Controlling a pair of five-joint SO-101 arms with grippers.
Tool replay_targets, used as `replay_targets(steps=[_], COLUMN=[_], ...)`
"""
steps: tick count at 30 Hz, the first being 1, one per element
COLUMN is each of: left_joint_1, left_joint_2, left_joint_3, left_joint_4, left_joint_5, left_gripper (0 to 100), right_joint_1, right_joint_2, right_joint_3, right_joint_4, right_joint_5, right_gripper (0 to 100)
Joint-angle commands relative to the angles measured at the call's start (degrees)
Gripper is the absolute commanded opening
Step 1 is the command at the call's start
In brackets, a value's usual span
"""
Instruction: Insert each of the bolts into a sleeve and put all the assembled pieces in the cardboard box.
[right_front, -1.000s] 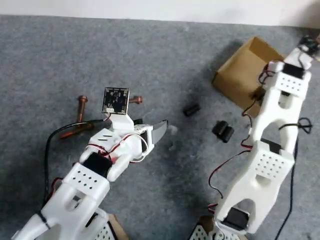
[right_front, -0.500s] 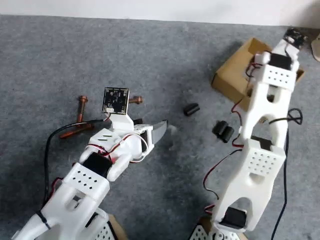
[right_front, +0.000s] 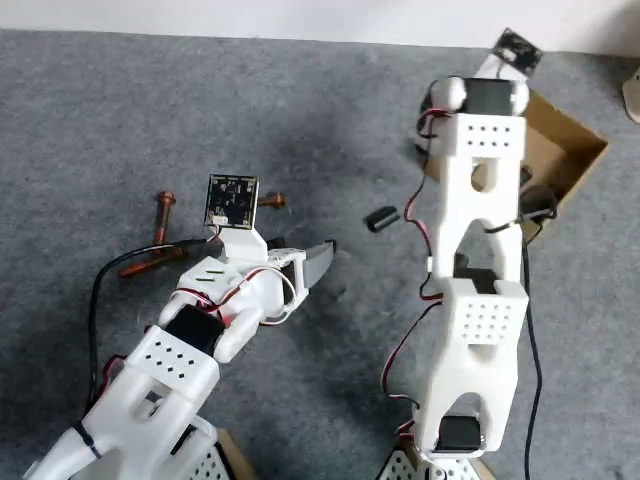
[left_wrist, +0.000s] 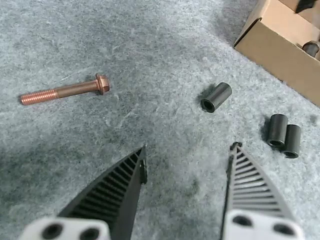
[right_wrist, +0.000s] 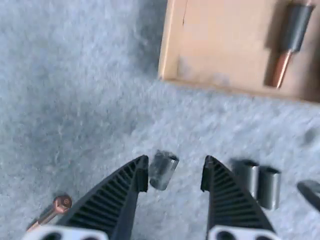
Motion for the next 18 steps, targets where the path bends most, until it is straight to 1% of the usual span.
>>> replay_targets(steps=[1,7,12,18], left_joint_1=[-0.6,-0.9,-3.7,-3.7], left_joint_2=[-0.7,-0.7,-0.7,-0.7], left_joint_3=[-0.4,-0.4,-0.7,-0.7], left_joint_4=[-1.0,-1.0,-1.1,-1.1], left_joint_5=[0.4,0.4,0.4,0.3], left_gripper=[25,25,25,25], right_joint_1=[-2.7,-4.4,-4.9,-4.9], right_joint_2=[-1.3,-1.3,-1.4,-1.4], right_joint_3=[1.7,9.3,15.0,22.2], right_joint_4=[0.0,-5.8,-9.1,-13.2], right_joint_5=[-3.5,-6.4,-9.5,-12.8], right_gripper=[15.9,15.9,15.9,15.9])
